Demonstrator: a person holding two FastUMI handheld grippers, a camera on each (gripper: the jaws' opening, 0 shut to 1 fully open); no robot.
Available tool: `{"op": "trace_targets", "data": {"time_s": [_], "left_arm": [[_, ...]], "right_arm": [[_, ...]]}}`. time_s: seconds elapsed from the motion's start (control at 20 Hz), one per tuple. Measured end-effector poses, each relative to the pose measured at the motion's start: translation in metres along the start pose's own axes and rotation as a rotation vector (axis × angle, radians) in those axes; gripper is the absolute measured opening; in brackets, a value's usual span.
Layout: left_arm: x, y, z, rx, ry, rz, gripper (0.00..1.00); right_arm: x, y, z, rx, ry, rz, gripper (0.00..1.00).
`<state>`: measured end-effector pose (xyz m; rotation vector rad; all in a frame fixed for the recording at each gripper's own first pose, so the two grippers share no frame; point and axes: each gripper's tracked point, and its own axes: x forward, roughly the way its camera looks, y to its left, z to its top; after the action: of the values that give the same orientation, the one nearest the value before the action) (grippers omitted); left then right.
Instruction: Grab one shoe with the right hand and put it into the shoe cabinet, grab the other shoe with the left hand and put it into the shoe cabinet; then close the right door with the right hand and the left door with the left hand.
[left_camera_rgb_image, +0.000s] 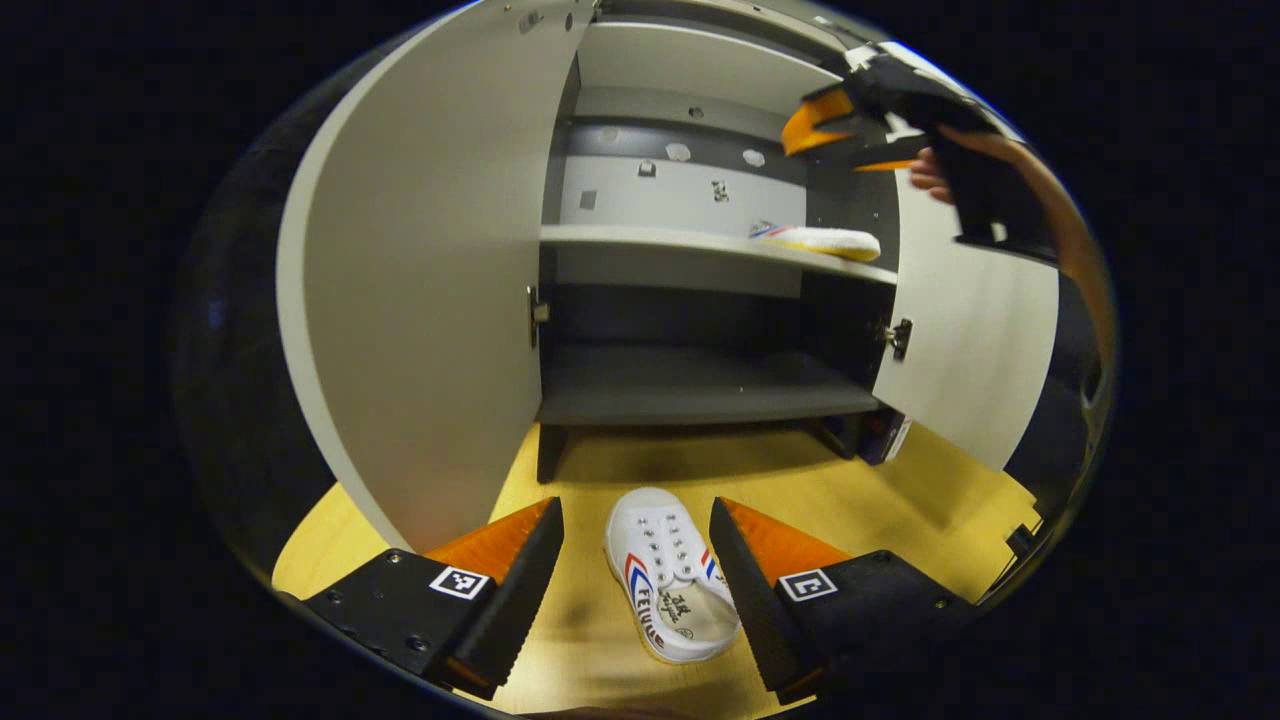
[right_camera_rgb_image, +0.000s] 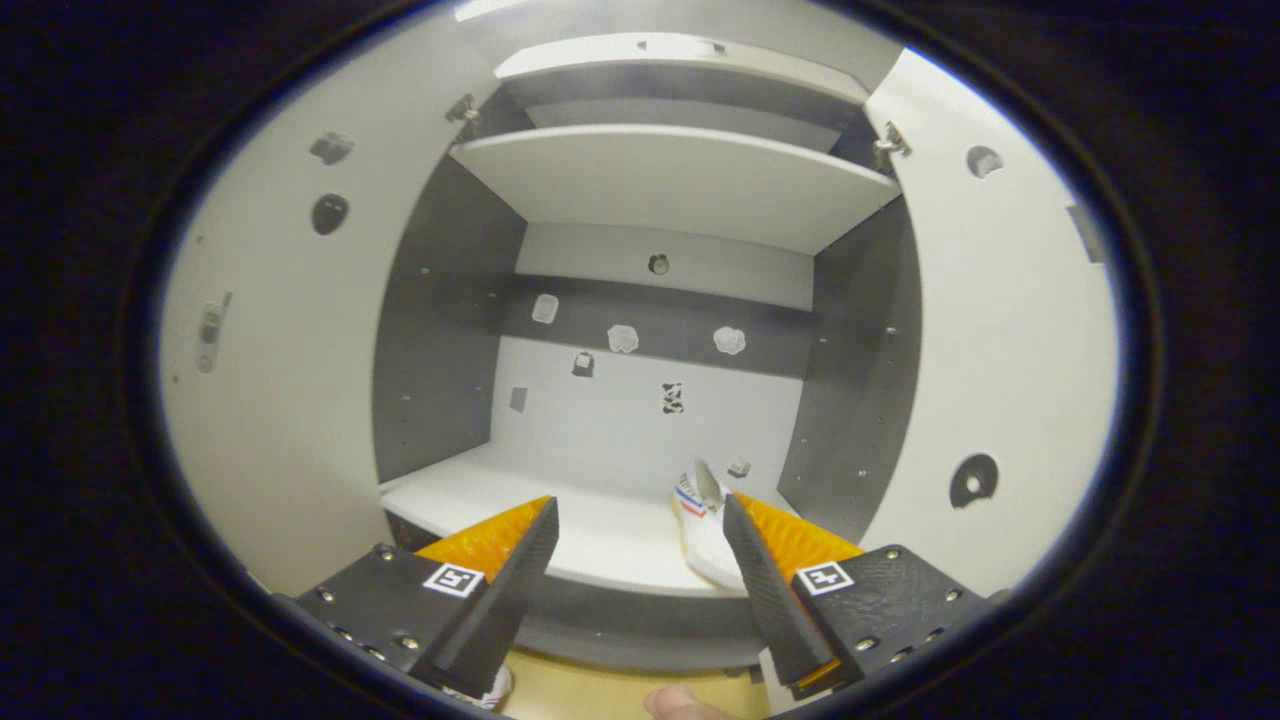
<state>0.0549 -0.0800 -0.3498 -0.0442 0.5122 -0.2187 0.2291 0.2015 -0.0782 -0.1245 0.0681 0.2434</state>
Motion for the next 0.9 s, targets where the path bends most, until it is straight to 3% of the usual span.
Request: {"op": "trace_targets", "data": {"time_s": [0.1, 0.15, 0.2, 0.4, 0.55, 0.65, 0.8, 0.9], "left_arm": [[0.008, -0.001, -0.025, -0.009, 0.065, -0.011, 0.90], [0.012, -0.001, -0.036, -0.007, 0.093, -0.011, 0.95], [0.019, 0.001, -0.048, 0.000, 0.121, -0.007, 0.90], [0.034, 0.005, -0.091, 0.021, 0.264, 0.008, 0.90], [0.043, 0.011, -0.104, 0.045, 0.296, 0.026, 0.85], [0.050, 0.003, -0.099, 0.059, 0.261, -0.016, 0.76], [0.058, 0.005, -0.110, 0.069, 0.297, 0.055, 0.24], [0.059, 0.007, -0.113, 0.075, 0.307, 0.084, 0.08]], "right_arm": [[-0.046, 0.004, -0.011, 0.028, -0.021, 0.003, 0.98], [-0.066, 0.003, -0.017, 0.026, -0.030, -0.006, 0.98], [-0.083, -0.001, -0.026, 0.028, -0.039, -0.027, 0.98], [-0.143, -0.019, -0.070, 0.094, -0.039, -0.103, 0.98], [-0.183, -0.039, -0.089, 0.124, -0.046, -0.157, 0.98], [-0.205, -0.055, -0.096, 0.138, -0.052, -0.195, 0.97], [-0.229, -0.065, -0.095, 0.183, -0.069, -0.197, 0.98], [-0.245, -0.079, -0.086, 0.196, -0.100, -0.217, 0.98]]}}
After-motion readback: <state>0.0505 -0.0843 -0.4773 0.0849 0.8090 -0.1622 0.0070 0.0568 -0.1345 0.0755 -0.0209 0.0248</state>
